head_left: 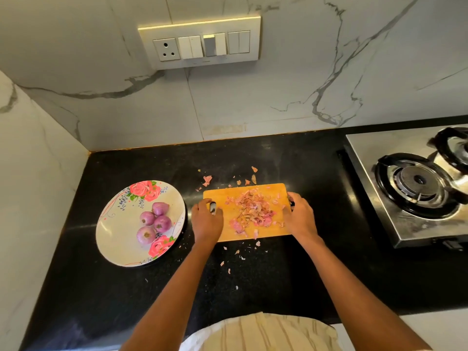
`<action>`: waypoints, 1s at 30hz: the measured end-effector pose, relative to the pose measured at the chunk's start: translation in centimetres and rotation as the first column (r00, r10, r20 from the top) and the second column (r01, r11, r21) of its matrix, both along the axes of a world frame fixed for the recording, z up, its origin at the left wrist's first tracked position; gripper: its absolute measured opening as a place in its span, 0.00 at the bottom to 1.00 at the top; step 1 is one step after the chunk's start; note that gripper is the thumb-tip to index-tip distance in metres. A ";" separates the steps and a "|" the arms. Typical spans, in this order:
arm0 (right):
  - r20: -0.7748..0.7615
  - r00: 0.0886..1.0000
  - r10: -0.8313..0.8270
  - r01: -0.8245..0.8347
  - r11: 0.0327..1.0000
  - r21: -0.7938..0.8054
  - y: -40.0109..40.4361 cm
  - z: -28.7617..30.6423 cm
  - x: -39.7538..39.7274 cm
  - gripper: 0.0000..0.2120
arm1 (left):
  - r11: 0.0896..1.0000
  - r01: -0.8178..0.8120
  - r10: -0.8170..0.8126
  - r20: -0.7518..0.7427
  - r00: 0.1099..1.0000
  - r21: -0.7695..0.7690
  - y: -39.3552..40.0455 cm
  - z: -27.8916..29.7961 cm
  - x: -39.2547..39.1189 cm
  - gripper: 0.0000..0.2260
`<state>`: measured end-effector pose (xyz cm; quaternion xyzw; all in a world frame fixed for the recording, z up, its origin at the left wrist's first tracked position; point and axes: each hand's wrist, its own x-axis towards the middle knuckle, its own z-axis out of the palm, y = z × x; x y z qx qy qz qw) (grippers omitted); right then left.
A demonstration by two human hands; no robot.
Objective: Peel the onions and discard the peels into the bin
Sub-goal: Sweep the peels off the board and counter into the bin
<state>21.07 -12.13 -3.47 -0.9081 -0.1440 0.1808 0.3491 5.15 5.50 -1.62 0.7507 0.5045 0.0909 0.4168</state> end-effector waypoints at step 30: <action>-0.122 0.972 -0.201 0.233 0.899 0.370 2.0 7.3 -0.4 0.22 | 0.952 -0.123 0.253 0.496 0.831 -0.280 0.0 4.5 0.5 0.25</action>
